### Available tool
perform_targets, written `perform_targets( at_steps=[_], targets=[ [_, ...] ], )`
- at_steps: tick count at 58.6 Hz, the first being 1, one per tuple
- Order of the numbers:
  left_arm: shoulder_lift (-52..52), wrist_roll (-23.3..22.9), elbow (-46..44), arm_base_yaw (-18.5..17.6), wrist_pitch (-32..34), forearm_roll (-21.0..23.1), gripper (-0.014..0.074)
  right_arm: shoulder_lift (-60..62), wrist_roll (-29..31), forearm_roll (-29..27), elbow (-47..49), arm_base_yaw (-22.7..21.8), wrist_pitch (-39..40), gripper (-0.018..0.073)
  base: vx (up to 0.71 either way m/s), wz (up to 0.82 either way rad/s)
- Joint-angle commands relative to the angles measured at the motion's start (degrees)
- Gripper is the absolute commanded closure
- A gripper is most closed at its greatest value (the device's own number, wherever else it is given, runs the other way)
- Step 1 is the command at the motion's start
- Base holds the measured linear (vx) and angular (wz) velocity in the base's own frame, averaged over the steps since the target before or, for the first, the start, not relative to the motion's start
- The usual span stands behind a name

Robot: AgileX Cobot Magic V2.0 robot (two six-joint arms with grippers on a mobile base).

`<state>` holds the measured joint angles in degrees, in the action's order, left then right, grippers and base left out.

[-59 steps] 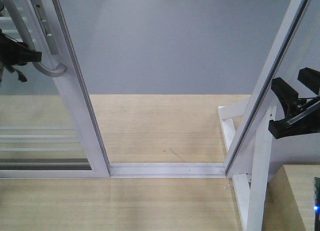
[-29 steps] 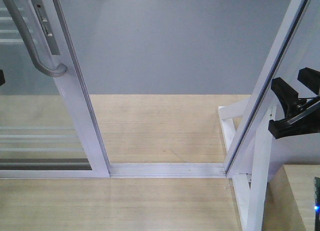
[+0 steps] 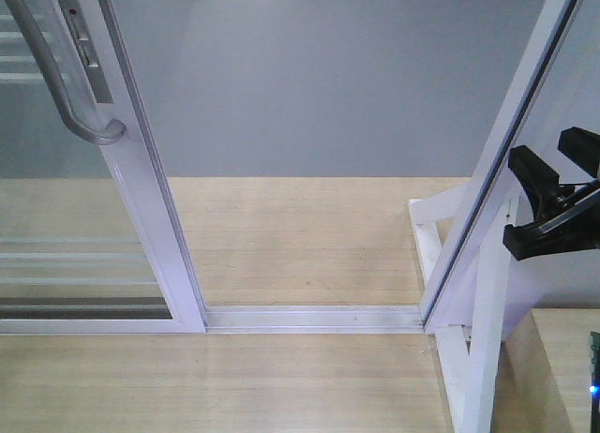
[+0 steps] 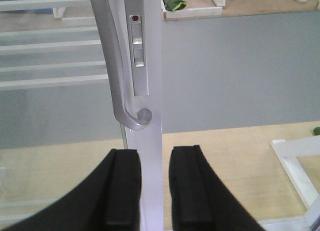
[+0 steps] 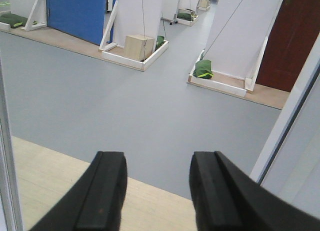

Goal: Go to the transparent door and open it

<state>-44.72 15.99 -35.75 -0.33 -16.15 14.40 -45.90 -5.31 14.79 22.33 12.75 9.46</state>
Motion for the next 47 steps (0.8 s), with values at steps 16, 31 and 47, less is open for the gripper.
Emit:
perform_targets(
  at_steps=[16, 31, 47],
  targets=[
    [28.64, -0.54, 19.7, -0.24, 11.5, -6.67, 0.0605, 0.03, -0.01, -0.17, 1.69, -0.26, 4.54, 0.0186, 0.0, 0.0],
    [44.85, -7.76, 32.23, -0.24, 11.81, -8.08, 0.0604, 0.03, -0.01, -0.17, 1.69, -0.26, 4.54, 0.0186, 0.0, 0.0],
    [46.19, -12.27, 38.46, -0.31, 17.53, -8.08, 0.0604, 0.03, -0.02, -0.17, 1.69, -0.26, 4.58, 0.0186, 0.0, 0.0]
  ],
)
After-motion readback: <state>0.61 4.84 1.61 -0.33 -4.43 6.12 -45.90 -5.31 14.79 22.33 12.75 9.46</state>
